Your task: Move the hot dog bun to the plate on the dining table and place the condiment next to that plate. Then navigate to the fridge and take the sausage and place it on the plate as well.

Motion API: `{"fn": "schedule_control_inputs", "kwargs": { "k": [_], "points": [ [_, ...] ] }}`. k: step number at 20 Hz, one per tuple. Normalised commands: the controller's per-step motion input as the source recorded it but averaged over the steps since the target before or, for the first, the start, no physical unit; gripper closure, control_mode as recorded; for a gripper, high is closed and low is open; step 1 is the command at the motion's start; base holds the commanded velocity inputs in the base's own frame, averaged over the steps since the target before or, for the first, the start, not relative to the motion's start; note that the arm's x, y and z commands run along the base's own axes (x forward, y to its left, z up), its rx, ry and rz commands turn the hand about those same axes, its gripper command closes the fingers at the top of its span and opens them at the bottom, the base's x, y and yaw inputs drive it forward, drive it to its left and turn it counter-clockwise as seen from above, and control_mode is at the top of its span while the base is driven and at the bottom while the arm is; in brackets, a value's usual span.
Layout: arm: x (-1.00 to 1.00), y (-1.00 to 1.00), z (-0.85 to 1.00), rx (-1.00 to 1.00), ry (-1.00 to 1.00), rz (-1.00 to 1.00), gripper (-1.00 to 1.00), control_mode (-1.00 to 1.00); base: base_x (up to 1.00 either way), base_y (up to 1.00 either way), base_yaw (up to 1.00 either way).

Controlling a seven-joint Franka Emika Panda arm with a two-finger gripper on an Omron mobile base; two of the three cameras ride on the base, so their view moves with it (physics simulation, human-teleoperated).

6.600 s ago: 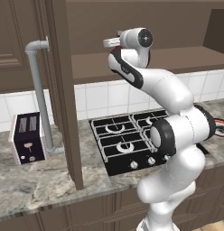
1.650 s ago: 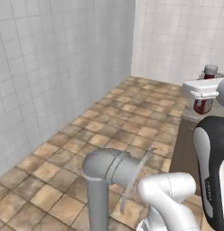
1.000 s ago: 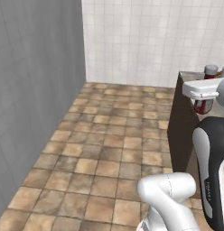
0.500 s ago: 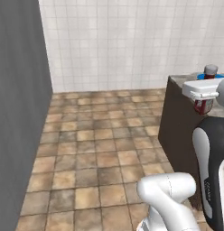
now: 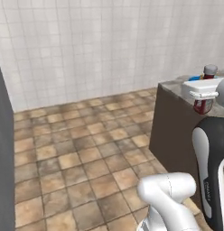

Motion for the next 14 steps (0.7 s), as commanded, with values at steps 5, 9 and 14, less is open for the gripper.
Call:
{"fn": "schedule_control_inputs", "kwargs": {
  "k": [5, 9, 14],
  "points": [
    [0.00, 0.00, 0.00, 0.00, 0.00, 0.00, 1.00, 1.00, 1.00, 0.62, -0.47],
    [0.00, 0.00, 0.00, 0.00, 0.00, 0.00, 1.00, 1.00, 1.00, 0.48, -0.48],
    [0.00, 0.00, 0.00, 0.00, 0.00, 0.00, 1.00, 1.00, 1.00, 0.44, -0.49]
  ]
}}
